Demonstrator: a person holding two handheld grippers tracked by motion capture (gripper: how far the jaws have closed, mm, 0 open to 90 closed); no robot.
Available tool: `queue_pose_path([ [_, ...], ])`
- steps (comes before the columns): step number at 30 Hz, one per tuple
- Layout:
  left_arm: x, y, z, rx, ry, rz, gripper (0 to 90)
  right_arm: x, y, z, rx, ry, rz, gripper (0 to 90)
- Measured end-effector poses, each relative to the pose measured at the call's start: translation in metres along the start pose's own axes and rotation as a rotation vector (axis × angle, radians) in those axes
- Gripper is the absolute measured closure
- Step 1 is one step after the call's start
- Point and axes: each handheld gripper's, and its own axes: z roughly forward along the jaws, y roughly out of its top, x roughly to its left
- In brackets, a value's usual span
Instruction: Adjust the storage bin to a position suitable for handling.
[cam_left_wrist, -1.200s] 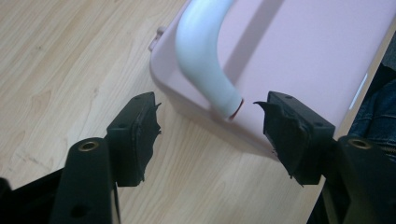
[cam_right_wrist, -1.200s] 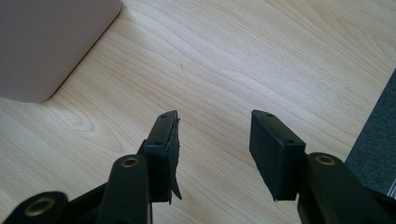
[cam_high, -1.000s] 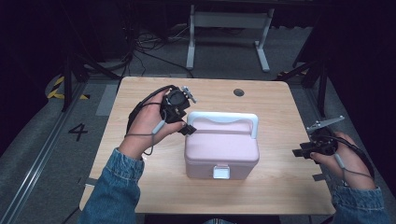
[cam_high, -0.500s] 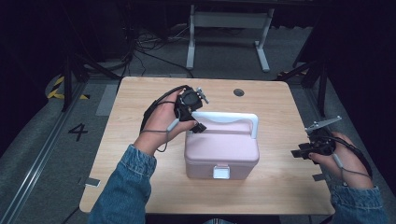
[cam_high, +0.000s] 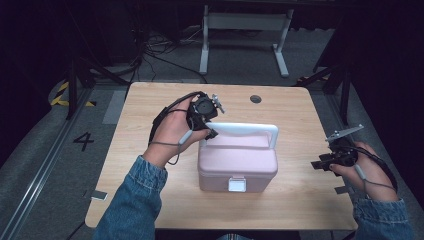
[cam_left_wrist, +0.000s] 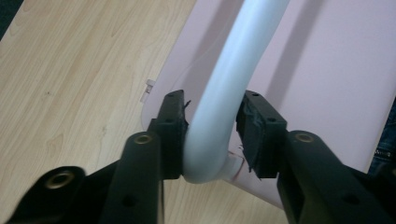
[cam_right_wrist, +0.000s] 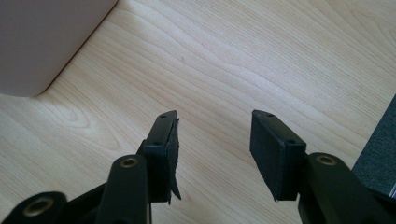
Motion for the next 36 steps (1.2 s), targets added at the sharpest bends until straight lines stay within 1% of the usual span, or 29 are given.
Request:
queue_pose_path([
  [1,-0.001,0.000,0.000,-0.008,-0.005,0.004,68.6,0.000,0.000,0.000,0.001,-0.001,-0.002,53.0],
  [2,-0.001,0.000,-0.001,-0.005,-0.008,0.006,69.1,0.000,0.000,0.000,0.002,-0.001,-0.001,53.0],
  [3,-0.002,0.000,-0.001,-0.003,-0.012,-0.004,69.4,0.000,0.000,0.000,0.001,0.000,-0.001,53.0],
  [4,-0.003,0.000,-0.001,-0.002,-0.009,-0.001,69.7,0.000,0.000,0.000,0.002,-0.002,-0.002,53.0],
  [5,-0.002,0.001,-0.002,0.003,-0.005,0.015,69.8,0.000,0.000,0.000,0.000,0.000,-0.001,53.0],
  [7,-0.004,0.001,-0.003,-0.007,0.000,0.011,70.2,-0.001,-0.001,0.000,-0.002,-0.003,0.003,53.0],
  [8,-0.003,0.002,-0.005,-0.010,0.001,0.019,70.3,-0.001,-0.001,0.000,0.000,-0.002,0.007,53.0],
  [9,-0.003,0.002,-0.006,-0.016,0.003,0.013,70.3,-0.001,-0.001,0.000,0.001,-0.002,0.007,53.0],
  [10,-0.002,0.003,-0.007,-0.020,0.007,0.023,70.4,-0.001,-0.001,0.000,0.000,-0.001,0.009,53.0],
  [11,-0.002,0.003,-0.007,-0.020,0.007,0.023,70.4,-0.001,-0.001,0.000,-0.001,-0.002,0.008,53.0],
  [12,-0.002,0.005,-0.010,-0.027,0.017,0.015,70.3,-0.001,-0.001,0.000,-0.004,-0.005,0.001,53.0],
  [13,-0.002,0.005,-0.010,-0.027,0.017,0.015,70.2,-0.001,-0.001,0.000,-0.004,-0.005,0.001,53.0],
  [14,-0.001,0.007,-0.014,-0.014,0.017,0.017,70.2,-0.001,-0.001,-0.001,-0.007,-0.004,0.002,53.0],
  [15,-0.001,0.007,-0.014,-0.014,0.017,0.017,70.1,-0.001,-0.001,-0.001,-0.007,-0.004,0.002,53.0],
  [16,0.000,0.009,-0.015,-0.027,0.019,0.012,70.0,-0.001,0.000,-0.001,-0.016,-0.005,0.001,53.0],
  [18,0.001,0.010,-0.016,-0.027,0.020,0.017,69.8,-0.001,-0.001,-0.002,-0.017,-0.006,0.006,53.2],
  [19,0.002,0.011,-0.017,-0.020,0.020,0.010,69.8,-0.001,-0.001,-0.002,-0.017,-0.006,0.006,53.2],
  [20,0.004,0.011,-0.017,-0.033,0.021,0.005,69.6,-0.001,-0.001,-0.002,-0.018,-0.007,0.004,53.3],
  [21,0.006,0.012,-0.019,-0.021,0.021,0.014,69.5,-0.001,-0.001,-0.003,-0.023,-0.007,0.003,53.6],
  [22,0.007,0.012,-0.018,-0.036,0.021,0.002,69.4,-0.001,-0.001,-0.003,-0.026,-0.008,0.003,54.0],
  [23,0.008,0.013,-0.019,-0.030,0.021,0.013,69.3,-0.002,-0.001,-0.003,-0.031,-0.011,-0.002,54.5],
  [24,0.009,0.014,-0.019,-0.035,0.024,0.003,69.3,-0.002,-0.001,-0.004,-0.034,-0.012,0.000,54.9],
  [25,0.011,0.014,-0.019,-0.041,0.021,0.002,69.2,-0.002,-0.001,-0.005,-0.046,-0.013,-0.003,55.5],
  [26,0.013,0.015,-0.020,-0.037,0.016,0.000,69.1,-0.001,-0.001,-0.006,-0.051,-0.009,-0.001,55.9],
  [27,0.014,0.015,-0.020,-0.046,0.014,-0.007,69.0,-0.001,-0.001,-0.007,-0.065,-0.005,-0.001,56.2],
  [30,0.020,0.017,-0.021,-0.053,0.010,-0.011,68.8,0.000,-0.002,-0.009,-0.086,0.000,0.008,57.1],
  [33,0.025,0.018,-0.022,-0.054,0.007,-0.021,68.5,0.001,-0.004,-0.011,-0.116,0.017,0.019,57.9],
  [34,0.027,0.019,-0.021,-0.066,0.005,-0.022,68.4,0.002,-0.004,-0.012,-0.124,0.016,0.019,58.2],
  [36,0.030,0.020,-0.022,-0.065,0.005,-0.032,68.2,0.003,-0.005,-0.012,-0.136,0.014,0.017,58.5],
])
